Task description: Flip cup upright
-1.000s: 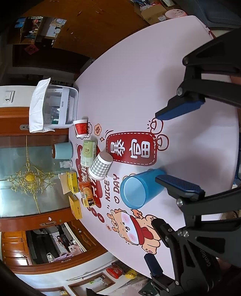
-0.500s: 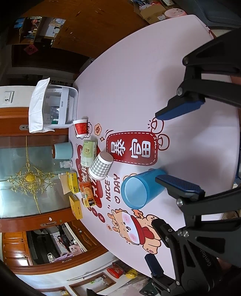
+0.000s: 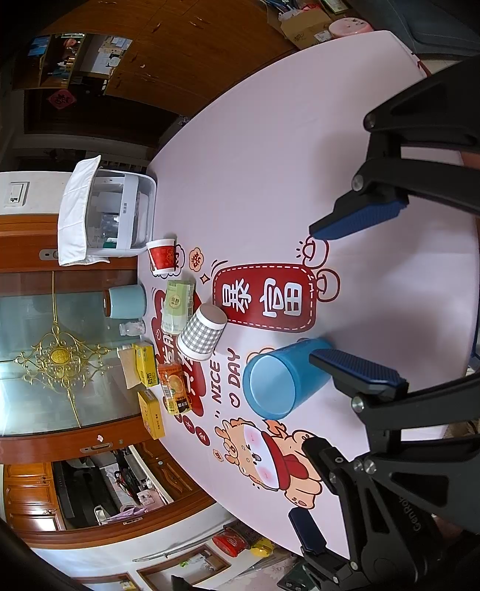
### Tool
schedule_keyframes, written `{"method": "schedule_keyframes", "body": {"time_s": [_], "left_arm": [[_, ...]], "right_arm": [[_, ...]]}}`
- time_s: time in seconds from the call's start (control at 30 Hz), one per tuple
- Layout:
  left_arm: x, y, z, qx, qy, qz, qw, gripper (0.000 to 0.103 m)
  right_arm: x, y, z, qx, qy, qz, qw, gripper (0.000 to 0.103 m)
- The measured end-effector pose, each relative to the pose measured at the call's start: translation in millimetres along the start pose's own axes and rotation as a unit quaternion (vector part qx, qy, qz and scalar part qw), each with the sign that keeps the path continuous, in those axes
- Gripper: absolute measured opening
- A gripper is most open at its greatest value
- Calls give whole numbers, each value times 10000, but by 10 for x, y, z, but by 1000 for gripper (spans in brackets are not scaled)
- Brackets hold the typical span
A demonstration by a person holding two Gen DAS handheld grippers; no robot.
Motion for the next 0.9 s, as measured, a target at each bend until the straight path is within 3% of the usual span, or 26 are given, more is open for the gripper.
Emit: {"method": "schedule_keyframes", "body": {"time_s": [0.9], "left_arm": [[-25, -17, 12, 2, -15, -34, 10000, 90]], "right_arm": [[-20, -20, 5, -6, 4, -13, 10000, 62]]}}
Point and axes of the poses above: each gripper's, at about its wrist camera, not at the fingertips, and x roughly against the way its jaws point, z to its right, y to its underside, the point moved 3 cm from there along -x, roughly the way its jaws point, and after that the axes turned 5 degrees about z, right-handed, at the moved point
